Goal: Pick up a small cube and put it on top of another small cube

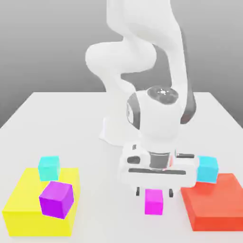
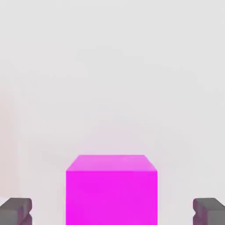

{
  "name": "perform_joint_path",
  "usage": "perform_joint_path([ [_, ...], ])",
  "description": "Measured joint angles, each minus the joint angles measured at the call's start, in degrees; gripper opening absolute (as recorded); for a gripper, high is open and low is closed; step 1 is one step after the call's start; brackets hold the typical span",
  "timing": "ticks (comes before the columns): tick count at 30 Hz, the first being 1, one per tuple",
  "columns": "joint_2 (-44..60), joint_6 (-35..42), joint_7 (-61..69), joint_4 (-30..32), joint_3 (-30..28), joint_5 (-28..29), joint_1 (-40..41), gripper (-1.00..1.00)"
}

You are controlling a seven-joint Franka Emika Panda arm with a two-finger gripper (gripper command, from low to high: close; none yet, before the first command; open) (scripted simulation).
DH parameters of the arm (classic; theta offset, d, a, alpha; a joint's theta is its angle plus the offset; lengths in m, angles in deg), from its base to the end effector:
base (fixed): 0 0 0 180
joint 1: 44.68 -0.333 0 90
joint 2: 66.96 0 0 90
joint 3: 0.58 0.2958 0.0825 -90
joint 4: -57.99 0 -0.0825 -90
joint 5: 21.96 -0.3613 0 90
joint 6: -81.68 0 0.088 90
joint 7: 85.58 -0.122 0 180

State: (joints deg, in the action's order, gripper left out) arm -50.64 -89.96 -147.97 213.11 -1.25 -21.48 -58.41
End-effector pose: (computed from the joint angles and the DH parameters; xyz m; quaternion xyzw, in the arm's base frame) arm 0.3761 0.0873 0.1270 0.9106 -0.4133 0.0028 0.0007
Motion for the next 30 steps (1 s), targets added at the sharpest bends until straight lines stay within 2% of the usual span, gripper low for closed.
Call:
perform_joint_path([
  [1, 1.5, -1.2, -0.1, -0.2, 0.4, 0.0, 0.3, -1.0],
  [8, 1.9, -1.5, -0.2, -0.3, 0.5, 0.1, 0.5, -1.0],
  [17, -10.2, 8.3, 0.1, 2.0, 0.5, -0.2, 0.4, -1.0],
  [24, -16.6, 16.0, 19.0, 1.3, 4.8, -8.4, -5.7, -1.0],
  [30, -22.4, 22.4, 32.2, 0.5, 6.1, -9.0, -11.1, -1.0],
])
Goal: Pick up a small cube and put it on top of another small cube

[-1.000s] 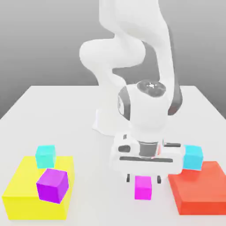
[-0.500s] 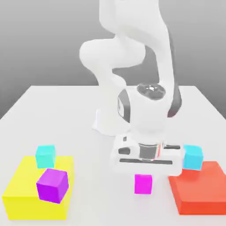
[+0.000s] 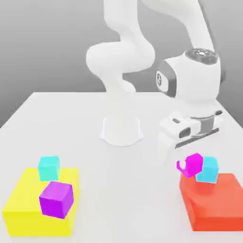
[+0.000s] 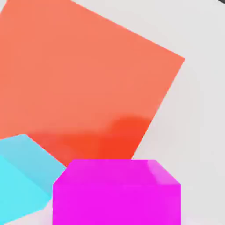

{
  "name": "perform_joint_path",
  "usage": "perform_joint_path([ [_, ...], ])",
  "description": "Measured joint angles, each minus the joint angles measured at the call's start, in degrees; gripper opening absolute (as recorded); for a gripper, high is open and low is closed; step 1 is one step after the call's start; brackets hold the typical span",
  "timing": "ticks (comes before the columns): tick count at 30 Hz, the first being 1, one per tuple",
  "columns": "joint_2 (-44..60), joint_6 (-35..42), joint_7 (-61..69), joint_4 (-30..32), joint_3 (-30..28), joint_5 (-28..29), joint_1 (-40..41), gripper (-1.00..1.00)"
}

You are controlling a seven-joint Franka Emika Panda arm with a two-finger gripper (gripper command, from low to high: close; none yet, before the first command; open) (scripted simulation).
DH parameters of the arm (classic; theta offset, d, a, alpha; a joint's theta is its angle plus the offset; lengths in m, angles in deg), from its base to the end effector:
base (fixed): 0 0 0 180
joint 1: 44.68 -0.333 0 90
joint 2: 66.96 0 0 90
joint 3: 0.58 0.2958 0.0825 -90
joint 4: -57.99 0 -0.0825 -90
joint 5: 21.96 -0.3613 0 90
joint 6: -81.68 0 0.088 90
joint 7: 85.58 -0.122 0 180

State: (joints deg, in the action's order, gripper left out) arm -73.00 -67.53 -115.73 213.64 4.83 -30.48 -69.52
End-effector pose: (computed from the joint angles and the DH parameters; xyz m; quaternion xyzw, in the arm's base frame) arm 0.3400 0.1948 0.2431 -0.9974 0.0634 0.0194 0.0267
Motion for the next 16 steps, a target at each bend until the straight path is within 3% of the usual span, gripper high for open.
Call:
perform_joint_path([
  [7, -6.8, 7.1, 12.0, -0.8, 2.8, 4.1, -4.8, -1.0],
  [12, 0.4, -1.2, 12.3, 0.3, 3.7, 6.8, -4.9, -1.0],
  [13, 2.0, -3.0, 12.0, 0.6, 3.7, 7.2, -4.9, 1.0],
  [16, 2.0, -3.0, 12.0, 0.6, 3.7, 7.2, -4.9, 1.0],
])
